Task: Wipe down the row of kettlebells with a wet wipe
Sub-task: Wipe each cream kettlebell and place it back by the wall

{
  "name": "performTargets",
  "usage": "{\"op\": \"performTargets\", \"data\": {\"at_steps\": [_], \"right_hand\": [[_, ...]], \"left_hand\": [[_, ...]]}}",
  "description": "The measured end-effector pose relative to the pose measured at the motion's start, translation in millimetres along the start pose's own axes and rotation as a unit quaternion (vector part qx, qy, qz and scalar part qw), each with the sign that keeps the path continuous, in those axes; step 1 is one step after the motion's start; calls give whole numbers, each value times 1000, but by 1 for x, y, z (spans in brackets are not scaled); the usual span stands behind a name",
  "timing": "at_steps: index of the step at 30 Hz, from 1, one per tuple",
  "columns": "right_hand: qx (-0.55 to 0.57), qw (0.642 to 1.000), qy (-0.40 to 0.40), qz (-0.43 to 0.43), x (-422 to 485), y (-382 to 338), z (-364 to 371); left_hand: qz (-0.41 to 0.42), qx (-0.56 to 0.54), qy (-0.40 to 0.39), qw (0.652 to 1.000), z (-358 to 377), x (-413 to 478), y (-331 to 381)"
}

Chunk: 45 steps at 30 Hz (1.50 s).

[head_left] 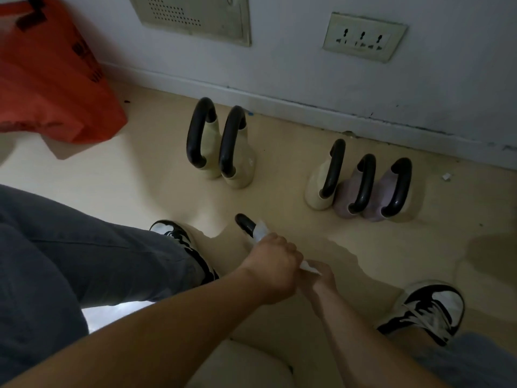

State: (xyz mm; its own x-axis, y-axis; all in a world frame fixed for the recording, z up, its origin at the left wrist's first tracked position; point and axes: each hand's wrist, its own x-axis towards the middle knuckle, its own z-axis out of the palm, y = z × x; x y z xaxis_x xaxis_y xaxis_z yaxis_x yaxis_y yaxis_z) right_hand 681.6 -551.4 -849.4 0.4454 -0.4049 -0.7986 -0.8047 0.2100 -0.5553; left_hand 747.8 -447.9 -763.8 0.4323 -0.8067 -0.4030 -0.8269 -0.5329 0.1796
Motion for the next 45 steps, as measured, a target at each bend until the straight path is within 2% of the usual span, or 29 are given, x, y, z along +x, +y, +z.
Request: {"op": "performTargets", "data": {"at_steps": [1, 3, 5, 6, 7, 8, 9, 10, 11, 13, 14, 17, 19, 21, 23, 25, 27, 29, 31, 34, 35, 37, 39, 42, 45], "right_hand": [[12, 1000, 5, 19, 5, -2, -3], [33, 999, 6, 33, 6, -5, -4], [8, 1000, 5, 22, -1, -8, -3], [-13, 1000, 9, 9, -4, -11, -2], [-40, 999, 11, -1, -5, -13, -2], [-53, 999, 6, -10, -8, -18, -2], [-45, 999, 4, -17, -9, -19, -2], [-19, 1000, 1, -16, -9, -23, -3], [30, 1000, -2, -4, -7, -27, -4], [106, 993, -32, 33, -7, -35, -6], [97, 994, -42, 36, -10, -38, -6], [-46, 998, -38, -3, -16, -40, -2], [-97, 995, -17, -23, -21, -43, 3], [-81, 997, -16, -5, -22, -43, 6], [-54, 998, -31, 24, -16, -42, 7], [-32, 997, -46, 45, -11, -40, 4], [-21, 997, -61, 51, -6, -40, 2], [-10, 997, -62, 52, 4, -39, 7], [35, 997, -49, 56, 14, -35, 15], [117, 988, -46, 88, 30, -29, 27], [120, 987, -53, 96, 32, -29, 29], [111, 986, -62, 108, 30, -32, 31], [83, 990, -47, 105, 35, -32, 35], [59, 992, -23, 105, 39, -37, 39], [102, 986, -21, 131, 48, -31, 39]], "left_hand": [[29, -82, 58, 995, -3, -13, -10], [27, -192, 108, 975, -8, -35, -28], [-77, -236, 126, 960, -6, -41, -42], [-158, -277, 123, 940, -1, -41, -48], [-249, -333, 121, 901, 5, -42, -54], [-339, -399, 111, 845, 11, -45, -59], [-410, -475, 110, 771, 21, -47, -63], [-459, -542, 106, 696, 29, -48, -65], [-484, -583, 98, 645, 36, -48, -67], [-505, -616, 93, 598, 45, -41, -73], [-511, -625, 105, 581, 44, -35, -75], [-508, -653, 155, 540, 25, -16, -77], [-458, -703, 190, 510, 11, -7, -73], [-390, -752, 165, 506, 4, 4, -68], [-336, -776, 118, 520, 5, 19, -66], [-317, -785, 90, 525, 3, 36, -57], [-331, -772, 103, 533, -3, 50, -48], [-344, -744, 115, 562, -4, 55, -39], [-322, -726, 122, 595, -2, 49, -29], [-309, -709, 113, 623, 7, 20, -17], [-295, -706, 110, 634, 13, 6, -14], [-269, -674, 98, 681, 27, -20, -11], [-314, -626, 84, 709, 41, -40, -8], [-366, -609, 100, 696, 48, -49, 8], [-379, -675, 122, 621, 31, -35, 13]]}}
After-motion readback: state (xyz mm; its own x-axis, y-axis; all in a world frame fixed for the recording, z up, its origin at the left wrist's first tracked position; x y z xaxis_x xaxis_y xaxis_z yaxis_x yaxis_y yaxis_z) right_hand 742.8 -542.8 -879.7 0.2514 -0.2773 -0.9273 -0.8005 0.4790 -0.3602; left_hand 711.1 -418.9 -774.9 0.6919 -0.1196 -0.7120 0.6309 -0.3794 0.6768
